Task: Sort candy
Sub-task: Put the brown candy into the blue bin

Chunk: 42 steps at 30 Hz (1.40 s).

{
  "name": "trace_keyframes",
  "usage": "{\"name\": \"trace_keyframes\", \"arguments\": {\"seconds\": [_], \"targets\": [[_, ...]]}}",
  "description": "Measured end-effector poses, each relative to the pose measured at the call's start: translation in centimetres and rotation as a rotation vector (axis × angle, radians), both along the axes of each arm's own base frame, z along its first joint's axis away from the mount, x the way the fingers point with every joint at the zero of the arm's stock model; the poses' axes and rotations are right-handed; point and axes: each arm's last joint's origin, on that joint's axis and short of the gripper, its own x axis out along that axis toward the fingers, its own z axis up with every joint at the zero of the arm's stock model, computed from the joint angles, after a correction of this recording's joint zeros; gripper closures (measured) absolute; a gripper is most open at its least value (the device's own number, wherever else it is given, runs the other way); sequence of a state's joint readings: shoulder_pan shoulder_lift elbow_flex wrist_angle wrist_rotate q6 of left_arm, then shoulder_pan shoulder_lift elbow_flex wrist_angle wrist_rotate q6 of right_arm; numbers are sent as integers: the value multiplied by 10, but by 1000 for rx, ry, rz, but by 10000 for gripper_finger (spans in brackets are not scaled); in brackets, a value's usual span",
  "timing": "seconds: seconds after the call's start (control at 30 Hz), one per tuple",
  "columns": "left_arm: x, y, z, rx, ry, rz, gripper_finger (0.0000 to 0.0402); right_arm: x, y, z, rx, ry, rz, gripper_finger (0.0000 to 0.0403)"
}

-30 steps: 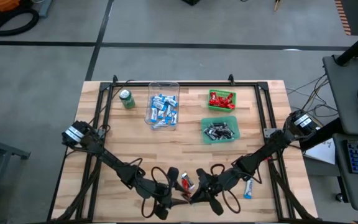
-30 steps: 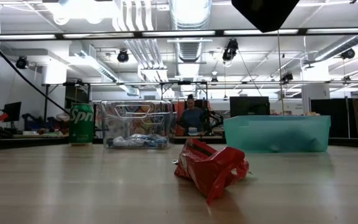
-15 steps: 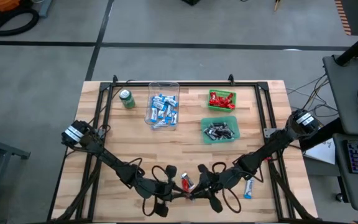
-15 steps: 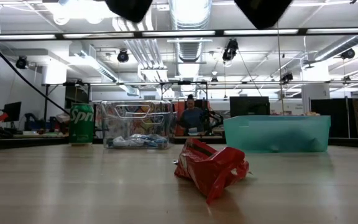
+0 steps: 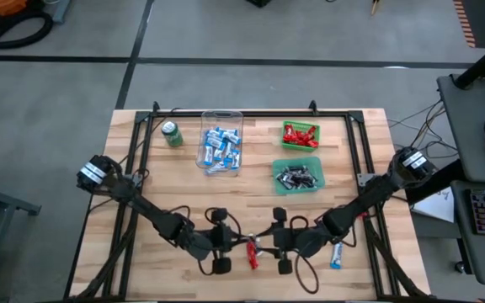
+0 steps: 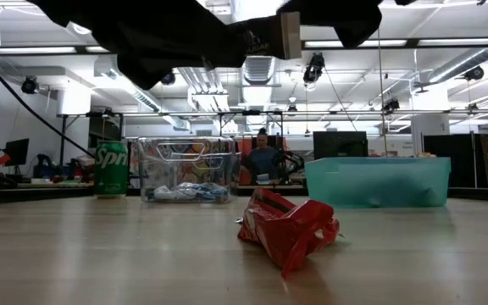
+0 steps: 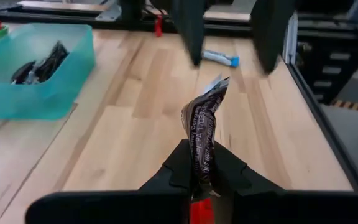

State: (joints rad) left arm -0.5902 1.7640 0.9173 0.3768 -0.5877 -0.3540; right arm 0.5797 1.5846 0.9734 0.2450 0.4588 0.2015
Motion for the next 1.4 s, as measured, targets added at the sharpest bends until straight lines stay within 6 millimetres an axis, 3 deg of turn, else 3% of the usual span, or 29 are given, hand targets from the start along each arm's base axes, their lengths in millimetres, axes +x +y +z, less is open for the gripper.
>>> {"name": "trace_keyframes", "arguments": {"seconds": [0.23,0.57,0.67,0.83,0.97,1.27,1.4], "targets": [[2,6,7,-42,-19,27,398,0,-7,-6,-91,25,-100,239],[5,5,9,-24,-57,18,397,6,-13,-4,-133,18,-54,251],[7,4,7,-4,-70,10,397,9,-17,-4,-111,21,-4,279],[8,4,4,2,-68,11,396,14,-26,-4,-83,40,37,375],[8,4,4,7,-67,11,391,17,-30,-4,-72,45,66,388],[6,6,2,30,-57,76,330,25,-53,-3,12,83,82,391],[3,8,2,53,-18,91,290,18,-74,6,25,167,8,391]]}}
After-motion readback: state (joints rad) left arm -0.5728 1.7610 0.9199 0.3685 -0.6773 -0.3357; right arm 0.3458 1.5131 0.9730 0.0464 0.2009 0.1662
